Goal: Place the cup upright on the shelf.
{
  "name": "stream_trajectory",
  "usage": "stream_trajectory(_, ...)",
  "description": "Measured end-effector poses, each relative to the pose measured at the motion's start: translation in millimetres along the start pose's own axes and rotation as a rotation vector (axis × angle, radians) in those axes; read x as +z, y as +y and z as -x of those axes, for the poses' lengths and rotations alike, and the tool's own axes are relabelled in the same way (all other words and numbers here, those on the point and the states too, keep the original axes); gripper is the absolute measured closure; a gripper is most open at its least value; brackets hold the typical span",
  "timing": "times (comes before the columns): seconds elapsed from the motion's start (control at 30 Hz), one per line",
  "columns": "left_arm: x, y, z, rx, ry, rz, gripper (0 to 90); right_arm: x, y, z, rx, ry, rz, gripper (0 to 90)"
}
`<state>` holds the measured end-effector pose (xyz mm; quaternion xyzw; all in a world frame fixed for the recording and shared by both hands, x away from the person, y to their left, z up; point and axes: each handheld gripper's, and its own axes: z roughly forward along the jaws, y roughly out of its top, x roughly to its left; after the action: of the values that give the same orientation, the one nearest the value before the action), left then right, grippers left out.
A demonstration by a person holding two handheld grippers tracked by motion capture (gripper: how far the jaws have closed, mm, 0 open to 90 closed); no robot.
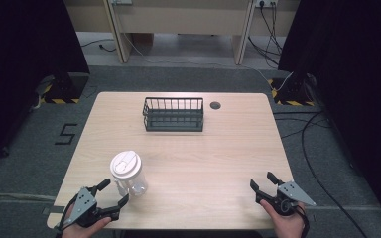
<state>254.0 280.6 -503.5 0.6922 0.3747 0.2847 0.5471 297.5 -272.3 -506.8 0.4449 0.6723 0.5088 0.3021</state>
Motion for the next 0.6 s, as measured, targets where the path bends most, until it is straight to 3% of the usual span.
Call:
stream_trajectory(0.3, 8.2, 0.7, 5.4, 0.003, 0.015, -0.034, 14.3, 1.8, -0.9, -1.6, 0.003, 0.001, -0.009, 26.6)
stream_trajectory(0.6, 23.1, 5.5, 0.9, 0.026, 0.016, -0.037, 14.3, 3.4, -1.8, -0.8, 0.003, 0.001, -0.02, 25.9)
